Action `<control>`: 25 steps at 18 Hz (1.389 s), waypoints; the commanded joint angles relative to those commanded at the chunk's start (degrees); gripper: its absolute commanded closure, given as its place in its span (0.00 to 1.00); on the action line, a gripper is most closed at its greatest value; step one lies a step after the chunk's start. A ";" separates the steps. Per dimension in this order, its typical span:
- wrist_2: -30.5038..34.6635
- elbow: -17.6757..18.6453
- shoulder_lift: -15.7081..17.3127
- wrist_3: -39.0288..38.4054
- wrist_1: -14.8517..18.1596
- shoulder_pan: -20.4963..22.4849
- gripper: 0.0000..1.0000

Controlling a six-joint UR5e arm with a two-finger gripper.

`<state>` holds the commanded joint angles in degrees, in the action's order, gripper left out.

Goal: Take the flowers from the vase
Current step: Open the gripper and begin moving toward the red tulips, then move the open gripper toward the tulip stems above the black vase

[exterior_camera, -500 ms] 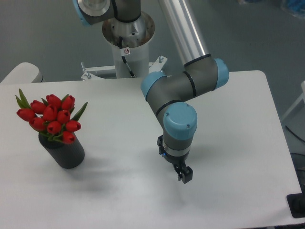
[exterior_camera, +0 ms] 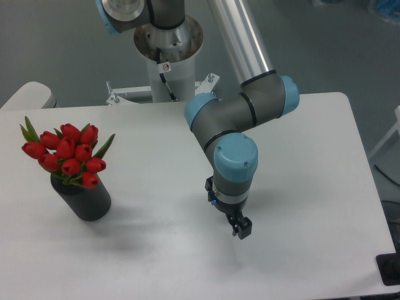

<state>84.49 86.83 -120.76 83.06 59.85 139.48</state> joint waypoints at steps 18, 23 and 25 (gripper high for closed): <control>-24.17 15.47 11.86 -0.09 0.00 1.58 0.00; -33.84 18.19 14.06 -1.76 0.62 1.94 0.00; -37.89 19.07 14.85 -2.28 0.62 1.85 0.00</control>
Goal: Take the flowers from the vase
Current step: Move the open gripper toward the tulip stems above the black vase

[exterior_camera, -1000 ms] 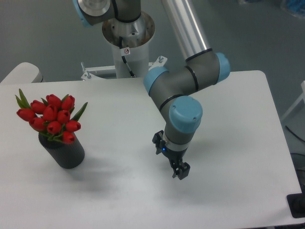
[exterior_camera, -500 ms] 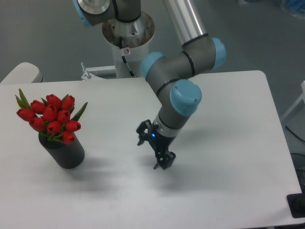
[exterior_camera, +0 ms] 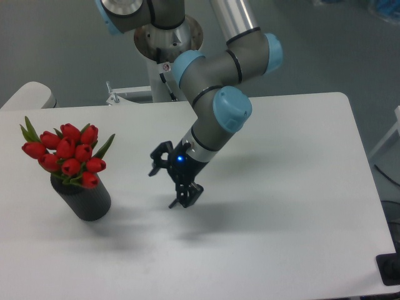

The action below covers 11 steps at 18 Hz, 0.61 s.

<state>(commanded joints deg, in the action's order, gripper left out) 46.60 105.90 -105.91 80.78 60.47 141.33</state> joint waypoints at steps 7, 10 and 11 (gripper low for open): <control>-4.40 1.67 2.46 -1.67 0.00 0.26 0.00; -10.38 3.16 2.82 -6.15 -0.79 -0.52 0.00; -11.26 3.17 2.99 -6.33 -0.79 -0.61 0.00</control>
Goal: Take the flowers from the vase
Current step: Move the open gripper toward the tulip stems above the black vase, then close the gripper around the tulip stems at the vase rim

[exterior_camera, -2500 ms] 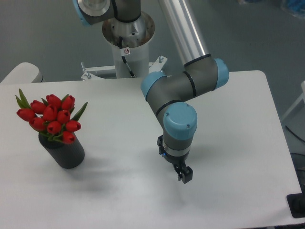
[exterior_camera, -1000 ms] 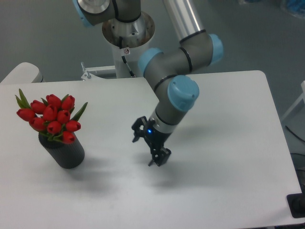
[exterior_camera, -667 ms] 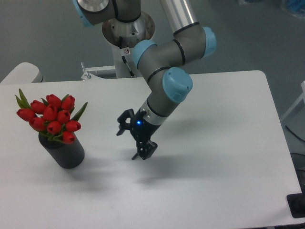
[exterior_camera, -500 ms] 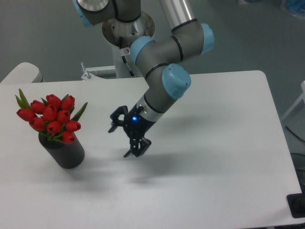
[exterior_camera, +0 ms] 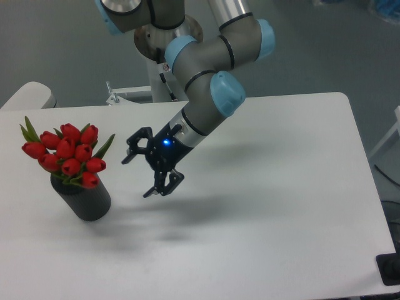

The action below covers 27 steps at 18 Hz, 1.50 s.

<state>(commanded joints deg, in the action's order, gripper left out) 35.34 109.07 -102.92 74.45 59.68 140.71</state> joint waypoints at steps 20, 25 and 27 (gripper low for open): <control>-7.74 2.81 0.97 0.61 -0.35 -5.80 0.00; -9.58 2.90 0.88 0.61 -0.35 -6.85 0.00; -11.25 2.99 0.70 0.61 -0.44 -7.12 0.00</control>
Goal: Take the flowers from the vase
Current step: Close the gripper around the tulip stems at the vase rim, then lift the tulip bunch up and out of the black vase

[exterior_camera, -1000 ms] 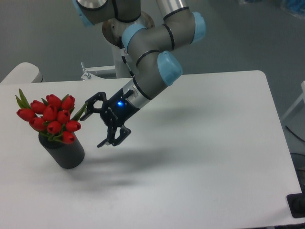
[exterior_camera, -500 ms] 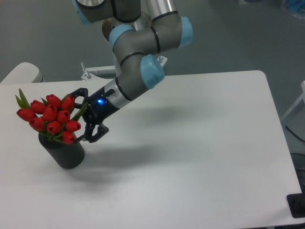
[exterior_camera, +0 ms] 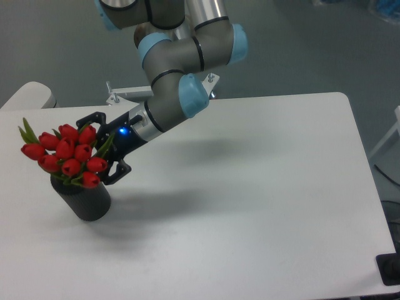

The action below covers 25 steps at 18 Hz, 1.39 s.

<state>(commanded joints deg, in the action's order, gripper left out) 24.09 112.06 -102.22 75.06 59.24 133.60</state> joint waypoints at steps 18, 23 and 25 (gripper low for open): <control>-9.14 4.57 -0.26 -0.09 -8.35 0.26 0.83; -11.08 4.31 0.17 -0.09 -8.70 1.14 0.87; -11.43 4.39 0.52 -0.26 -8.70 1.67 0.87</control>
<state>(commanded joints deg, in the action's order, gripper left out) 12.66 116.46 -101.69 74.80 50.54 135.26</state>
